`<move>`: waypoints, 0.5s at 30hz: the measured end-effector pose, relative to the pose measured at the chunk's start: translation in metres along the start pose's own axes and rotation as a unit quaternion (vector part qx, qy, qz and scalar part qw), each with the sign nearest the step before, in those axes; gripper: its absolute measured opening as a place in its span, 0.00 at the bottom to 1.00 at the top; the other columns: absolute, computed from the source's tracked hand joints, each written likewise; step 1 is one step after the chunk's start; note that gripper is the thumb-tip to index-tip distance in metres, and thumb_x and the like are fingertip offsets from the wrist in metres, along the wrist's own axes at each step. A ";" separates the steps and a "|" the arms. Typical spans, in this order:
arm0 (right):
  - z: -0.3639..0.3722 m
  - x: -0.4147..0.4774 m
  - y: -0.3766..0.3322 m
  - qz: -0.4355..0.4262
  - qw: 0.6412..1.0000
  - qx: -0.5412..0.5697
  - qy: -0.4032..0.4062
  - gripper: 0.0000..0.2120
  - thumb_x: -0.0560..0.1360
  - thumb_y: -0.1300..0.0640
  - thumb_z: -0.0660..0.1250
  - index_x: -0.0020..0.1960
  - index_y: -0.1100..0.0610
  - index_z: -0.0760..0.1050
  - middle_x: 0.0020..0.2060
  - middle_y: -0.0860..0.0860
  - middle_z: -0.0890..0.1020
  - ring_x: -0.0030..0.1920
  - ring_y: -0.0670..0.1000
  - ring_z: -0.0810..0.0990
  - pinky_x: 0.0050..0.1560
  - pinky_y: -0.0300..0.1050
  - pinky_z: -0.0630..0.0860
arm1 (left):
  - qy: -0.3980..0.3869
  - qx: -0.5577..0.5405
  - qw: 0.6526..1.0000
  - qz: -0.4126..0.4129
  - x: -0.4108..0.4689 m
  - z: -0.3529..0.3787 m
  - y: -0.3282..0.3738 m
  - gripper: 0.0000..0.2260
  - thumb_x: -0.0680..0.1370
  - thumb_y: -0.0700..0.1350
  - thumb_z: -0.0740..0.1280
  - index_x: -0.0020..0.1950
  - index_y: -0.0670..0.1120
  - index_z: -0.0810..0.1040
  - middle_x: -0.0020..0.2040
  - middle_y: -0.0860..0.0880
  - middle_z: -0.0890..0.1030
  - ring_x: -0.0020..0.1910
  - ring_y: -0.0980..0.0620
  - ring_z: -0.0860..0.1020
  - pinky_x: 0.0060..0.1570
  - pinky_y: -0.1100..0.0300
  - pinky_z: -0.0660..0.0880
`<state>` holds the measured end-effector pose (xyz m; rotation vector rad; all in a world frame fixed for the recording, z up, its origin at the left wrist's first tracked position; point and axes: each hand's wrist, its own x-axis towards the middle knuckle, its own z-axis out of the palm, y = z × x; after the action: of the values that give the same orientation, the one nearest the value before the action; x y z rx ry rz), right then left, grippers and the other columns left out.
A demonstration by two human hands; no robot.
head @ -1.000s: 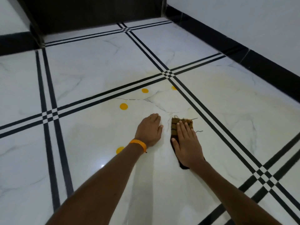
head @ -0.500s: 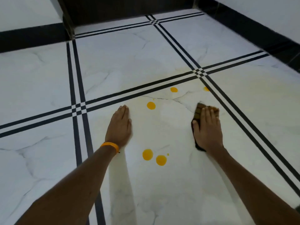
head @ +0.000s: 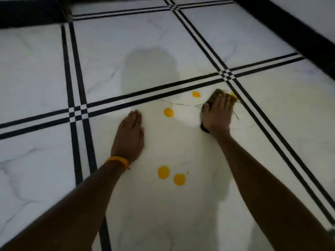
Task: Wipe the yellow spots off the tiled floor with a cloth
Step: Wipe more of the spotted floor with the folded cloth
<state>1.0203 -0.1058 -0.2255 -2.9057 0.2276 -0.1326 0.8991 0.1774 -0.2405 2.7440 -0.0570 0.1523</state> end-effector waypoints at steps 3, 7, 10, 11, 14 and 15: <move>0.005 -0.049 -0.008 -0.210 0.977 0.010 -0.041 0.34 0.81 0.46 0.52 0.77 0.68 0.61 0.76 0.66 0.65 0.77 0.66 0.62 0.78 0.60 0.57 | -0.002 -0.010 1.000 -0.012 -0.001 -0.002 0.002 0.27 0.82 0.49 0.50 0.80 0.40 0.55 0.80 0.42 0.57 0.79 0.46 0.54 0.78 0.53 0.49; -0.018 -0.040 0.076 -0.153 0.988 0.013 -0.023 0.33 0.79 0.45 0.54 0.76 0.65 0.63 0.72 0.65 0.70 0.71 0.66 0.68 0.73 0.61 0.65 | 0.001 -0.013 1.000 -0.013 -0.002 -0.003 0.004 0.27 0.82 0.50 0.49 0.80 0.41 0.53 0.80 0.43 0.56 0.80 0.46 0.53 0.77 0.56 0.46; -0.026 0.027 0.105 0.042 0.999 -0.029 -0.007 0.39 0.78 0.41 0.45 0.77 0.71 0.57 0.75 0.69 0.63 0.77 0.67 0.60 0.78 0.63 0.54 | 0.001 -0.008 1.000 -0.011 -0.001 -0.002 0.004 0.27 0.82 0.50 0.48 0.80 0.41 0.53 0.80 0.43 0.55 0.80 0.47 0.52 0.76 0.56 0.45; -0.029 0.045 0.093 0.076 0.997 -0.026 -0.011 0.40 0.78 0.41 0.44 0.78 0.71 0.54 0.77 0.69 0.59 0.79 0.67 0.56 0.79 0.62 0.49 | -0.002 -0.012 1.000 -0.011 -0.002 -0.001 0.004 0.27 0.82 0.50 0.49 0.80 0.41 0.53 0.80 0.43 0.55 0.80 0.47 0.52 0.77 0.56 0.45; -0.016 0.080 0.029 0.023 1.000 -0.011 -0.010 0.34 0.82 0.46 0.48 0.79 0.69 0.53 0.78 0.67 0.59 0.78 0.66 0.57 0.79 0.60 0.49 | -0.006 -0.016 1.000 -0.009 -0.003 -0.001 0.002 0.27 0.82 0.50 0.49 0.80 0.42 0.52 0.80 0.44 0.54 0.80 0.48 0.51 0.77 0.55 0.46; -0.008 0.081 0.003 -0.057 0.998 -0.002 -0.005 0.31 0.82 0.48 0.51 0.78 0.68 0.56 0.76 0.66 0.63 0.77 0.66 0.61 0.79 0.60 0.52 | -0.007 -0.014 1.000 -0.007 -0.003 -0.001 0.001 0.27 0.82 0.50 0.48 0.80 0.42 0.52 0.81 0.44 0.54 0.80 0.48 0.51 0.77 0.56 0.46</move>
<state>1.0988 -0.1241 -0.2127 -2.9228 0.0599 -0.1367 0.8964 0.1765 -0.2395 2.7173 -0.0426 0.1263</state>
